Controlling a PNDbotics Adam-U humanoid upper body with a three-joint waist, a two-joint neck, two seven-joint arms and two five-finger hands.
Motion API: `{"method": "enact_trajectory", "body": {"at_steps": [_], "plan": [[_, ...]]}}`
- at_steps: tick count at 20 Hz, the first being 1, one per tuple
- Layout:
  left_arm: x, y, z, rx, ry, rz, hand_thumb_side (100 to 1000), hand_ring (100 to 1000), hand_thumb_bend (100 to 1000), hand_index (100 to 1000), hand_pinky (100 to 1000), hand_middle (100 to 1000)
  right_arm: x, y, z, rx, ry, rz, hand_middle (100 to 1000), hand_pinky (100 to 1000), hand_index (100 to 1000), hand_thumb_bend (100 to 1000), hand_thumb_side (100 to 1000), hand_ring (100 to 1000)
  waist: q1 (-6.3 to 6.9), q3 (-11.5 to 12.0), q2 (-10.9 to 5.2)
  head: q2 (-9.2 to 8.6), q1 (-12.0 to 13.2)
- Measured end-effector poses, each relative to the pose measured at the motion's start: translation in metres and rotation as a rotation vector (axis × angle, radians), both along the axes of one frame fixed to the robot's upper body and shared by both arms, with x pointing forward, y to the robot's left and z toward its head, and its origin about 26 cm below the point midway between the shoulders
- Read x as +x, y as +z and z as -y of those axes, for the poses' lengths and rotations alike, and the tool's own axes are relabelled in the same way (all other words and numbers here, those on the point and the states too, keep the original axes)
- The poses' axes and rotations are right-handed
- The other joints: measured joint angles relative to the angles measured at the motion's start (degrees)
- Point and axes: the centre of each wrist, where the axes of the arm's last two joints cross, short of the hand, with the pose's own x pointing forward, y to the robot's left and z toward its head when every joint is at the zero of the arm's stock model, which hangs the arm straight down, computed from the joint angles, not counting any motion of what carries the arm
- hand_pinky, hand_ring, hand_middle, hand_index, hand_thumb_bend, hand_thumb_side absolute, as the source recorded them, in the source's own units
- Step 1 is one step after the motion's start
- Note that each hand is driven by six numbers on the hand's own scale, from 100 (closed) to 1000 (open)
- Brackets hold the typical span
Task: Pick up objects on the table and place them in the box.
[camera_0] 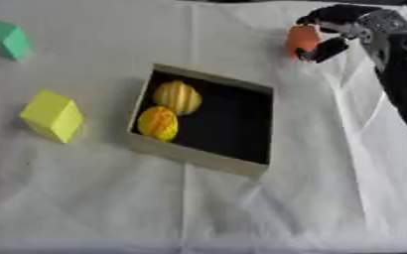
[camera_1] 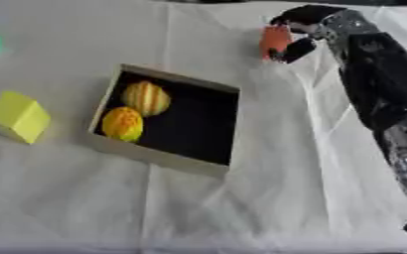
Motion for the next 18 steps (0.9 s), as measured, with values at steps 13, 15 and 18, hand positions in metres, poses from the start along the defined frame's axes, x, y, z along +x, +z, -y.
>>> {"method": "enact_trajectory", "body": {"at_steps": [13,15,18], "plan": [[0.0001,-0.0009,0.0012,-0.003,-0.003,-0.004,567,817,100,813,874,736,0.0004,-0.0031,-0.0016,0.007,-0.025,-0.002,824,757,903,131,621,879,0.00,0.02,0.00,-0.01,-0.09],[0.0001,-0.0009,0.0012,-0.002,-0.003,-0.005,568,818,100,813,874,736,0.0006,-0.0033,-0.0020,0.012,-0.026,0.005,726,719,826,100,575,841,0.00,0.04,0.00,-0.01,-0.11],[0.0001,-0.0009,0.0012,-0.002,-0.003,-0.005,568,819,100,812,875,737,0.0005,-0.0061,-0.0030,0.044,-0.022,0.033,636,634,762,100,500,766,0.00,0.05,0.00,-0.01,-0.12]]}}
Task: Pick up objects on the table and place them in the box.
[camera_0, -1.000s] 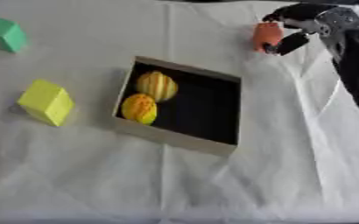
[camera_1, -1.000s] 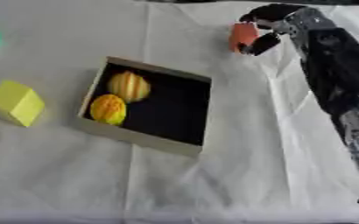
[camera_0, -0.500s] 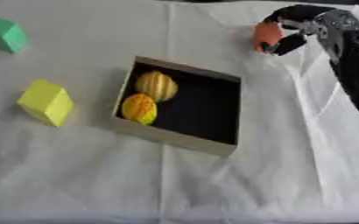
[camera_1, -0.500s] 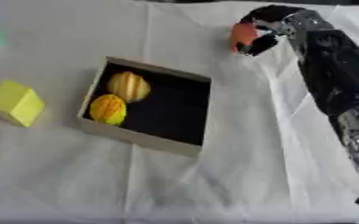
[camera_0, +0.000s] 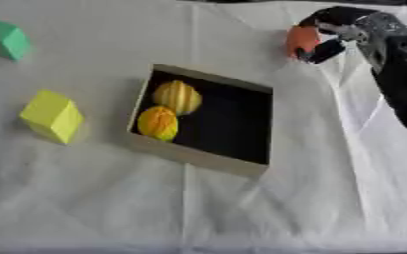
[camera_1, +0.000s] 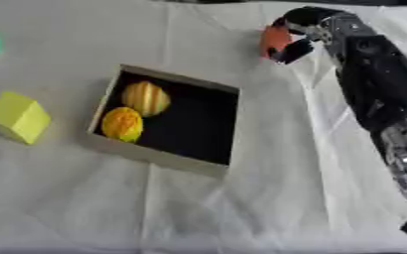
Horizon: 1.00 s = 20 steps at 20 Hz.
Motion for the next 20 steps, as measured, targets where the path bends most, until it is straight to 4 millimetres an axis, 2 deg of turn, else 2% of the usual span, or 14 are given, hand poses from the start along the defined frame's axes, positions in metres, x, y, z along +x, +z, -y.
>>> {"method": "enact_trajectory", "body": {"at_steps": [4,9,13,16,20], "plan": [[0.000,0.000,0.000,0.000,0.000,0.000,568,819,100,812,875,737,0.000,-0.001,-0.002,0.047,0.012,0.071,586,538,723,100,422,684,0.00,0.07,0.00,0.00,0.00],[0.000,0.000,0.000,0.002,-0.002,-0.003,568,820,100,812,876,738,0.000,0.006,-0.006,0.092,0.039,0.161,563,500,704,100,317,638,-0.01,0.07,0.00,0.00,0.00],[0.000,0.000,0.000,0.003,-0.002,-0.004,568,821,100,812,876,739,-0.001,0.012,-0.010,0.128,0.061,0.204,549,473,680,100,278,618,-0.02,0.07,0.00,0.00,0.04],[0.000,0.000,0.000,0.003,-0.002,-0.004,569,821,100,812,876,739,-0.003,0.023,-0.016,0.145,0.093,0.233,547,470,681,100,266,614,-0.02,0.08,0.00,0.00,0.11],[0.000,0.000,0.000,0.003,-0.002,-0.004,571,822,100,812,876,740,-0.012,0.053,-0.027,0.147,0.201,0.261,554,508,680,100,264,624,-0.02,-0.21,0.00,0.00,0.27]]}}
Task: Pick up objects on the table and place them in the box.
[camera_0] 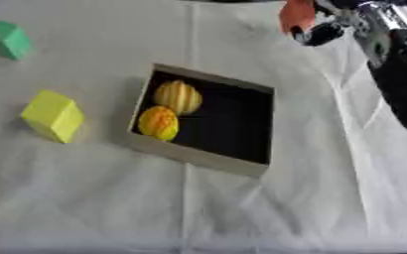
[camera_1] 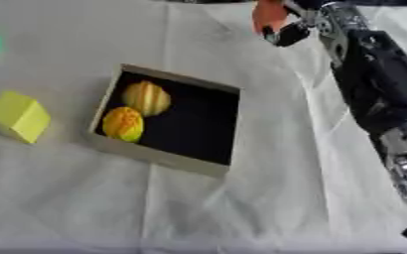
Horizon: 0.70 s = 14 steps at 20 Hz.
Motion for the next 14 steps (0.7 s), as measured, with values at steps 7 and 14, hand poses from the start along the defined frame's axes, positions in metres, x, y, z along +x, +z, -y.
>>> {"method": "enact_trajectory", "body": {"at_steps": [7,14], "plan": [[-0.001,-0.001,-0.002,0.009,0.009,-0.010,572,822,100,812,876,741,-0.024,0.028,-0.017,-0.055,0.233,-0.063,557,621,674,100,257,642,-0.18,-1.87,0.00,0.00,1.54],[-0.001,-0.001,-0.004,0.023,0.016,-0.011,574,823,100,811,876,742,-0.043,0.022,-0.025,-0.027,0.408,-0.125,544,651,665,100,238,647,-0.48,-2.32,0.00,0.00,2.53]]}}
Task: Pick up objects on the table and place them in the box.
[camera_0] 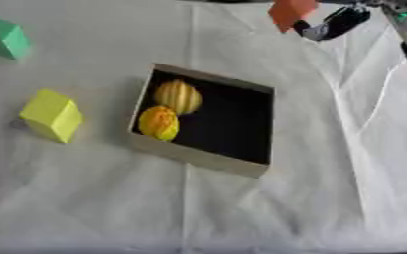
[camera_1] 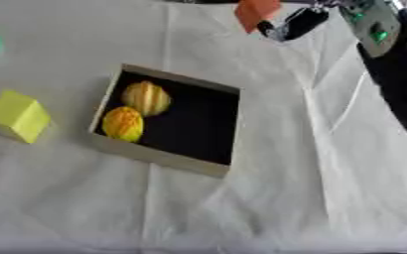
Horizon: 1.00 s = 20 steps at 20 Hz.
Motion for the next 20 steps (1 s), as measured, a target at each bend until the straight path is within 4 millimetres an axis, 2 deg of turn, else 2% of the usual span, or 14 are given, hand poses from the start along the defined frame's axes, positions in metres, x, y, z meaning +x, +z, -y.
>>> {"method": "enact_trajectory", "body": {"at_steps": [9,16,20], "plan": [[0.000,0.000,0.000,0.008,-0.003,-0.003,574,824,100,811,876,743,-0.009,-0.001,-0.035,0.007,0.205,-0.092,534,625,662,100,220,626,0.00,-0.36,0.00,0.00,0.29],[0.000,0.001,0.001,0.009,-0.011,-0.004,575,824,100,811,876,743,-0.006,-0.018,-0.075,0.009,0.333,-0.163,531,620,660,100,217,620,0.00,-0.17,0.00,0.00,0.07],[0.000,0.001,0.001,0.009,-0.011,-0.004,574,825,100,811,876,744,-0.006,-0.025,-0.084,0.001,0.370,-0.172,530,620,657,100,222,620,0.00,-0.15,0.00,0.00,-0.17]]}}
